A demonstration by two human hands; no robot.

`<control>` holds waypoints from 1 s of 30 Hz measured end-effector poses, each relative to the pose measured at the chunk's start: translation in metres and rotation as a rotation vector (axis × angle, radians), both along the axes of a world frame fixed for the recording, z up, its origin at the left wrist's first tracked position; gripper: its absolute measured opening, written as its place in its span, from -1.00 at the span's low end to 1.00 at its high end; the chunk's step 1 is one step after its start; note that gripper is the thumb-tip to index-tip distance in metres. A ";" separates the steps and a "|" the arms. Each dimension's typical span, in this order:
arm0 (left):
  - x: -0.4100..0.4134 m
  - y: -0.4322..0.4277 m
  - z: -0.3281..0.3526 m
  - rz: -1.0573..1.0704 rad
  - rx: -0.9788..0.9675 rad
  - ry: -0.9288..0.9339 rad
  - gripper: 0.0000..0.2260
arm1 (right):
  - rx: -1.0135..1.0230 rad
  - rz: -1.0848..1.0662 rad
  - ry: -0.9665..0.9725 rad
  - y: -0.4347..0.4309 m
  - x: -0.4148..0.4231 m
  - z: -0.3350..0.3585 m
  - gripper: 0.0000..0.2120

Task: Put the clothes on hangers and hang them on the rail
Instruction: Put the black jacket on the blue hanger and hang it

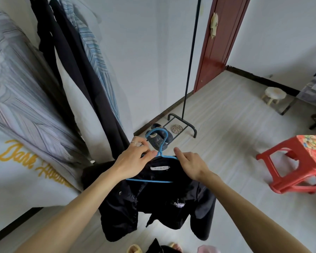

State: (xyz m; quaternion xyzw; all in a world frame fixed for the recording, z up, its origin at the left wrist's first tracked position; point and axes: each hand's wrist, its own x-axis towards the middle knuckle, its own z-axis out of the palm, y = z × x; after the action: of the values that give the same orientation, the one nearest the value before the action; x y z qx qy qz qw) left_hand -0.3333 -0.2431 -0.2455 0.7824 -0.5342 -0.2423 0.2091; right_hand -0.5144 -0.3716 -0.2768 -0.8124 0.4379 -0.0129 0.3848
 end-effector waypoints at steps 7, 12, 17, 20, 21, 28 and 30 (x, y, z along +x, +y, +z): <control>0.047 -0.001 0.008 0.050 0.339 0.082 -0.61 | -0.229 -0.182 -0.137 0.005 0.009 0.002 -0.48; 0.048 0.010 0.007 0.299 0.318 0.799 -0.73 | -0.285 -0.165 -0.252 -0.002 0.003 0.005 -0.56; 0.043 0.020 -0.019 0.095 0.576 0.505 -0.73 | -0.316 -0.225 -0.253 -0.006 0.002 0.005 -0.63; 0.037 0.008 0.002 0.139 0.166 0.383 -0.83 | -0.266 -0.279 -0.210 -0.011 0.000 0.004 -0.66; 0.029 0.002 0.013 0.116 0.071 0.384 -0.82 | -0.257 -0.287 -0.198 -0.012 0.002 0.004 -0.66; -0.002 -0.021 0.030 -0.036 -0.044 0.080 -0.50 | -0.558 -0.259 -0.371 -0.021 0.007 0.021 -0.67; 0.001 -0.022 0.033 -0.005 -0.078 0.115 -0.48 | -0.852 -0.166 -0.416 -0.025 -0.001 0.021 -0.74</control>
State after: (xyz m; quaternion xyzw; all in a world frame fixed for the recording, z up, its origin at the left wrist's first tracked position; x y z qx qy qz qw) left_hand -0.3321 -0.2646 -0.2123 0.7571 -0.5323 -0.2665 0.2691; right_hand -0.5153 -0.3963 -0.2563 -0.8403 0.3705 -0.3843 0.0947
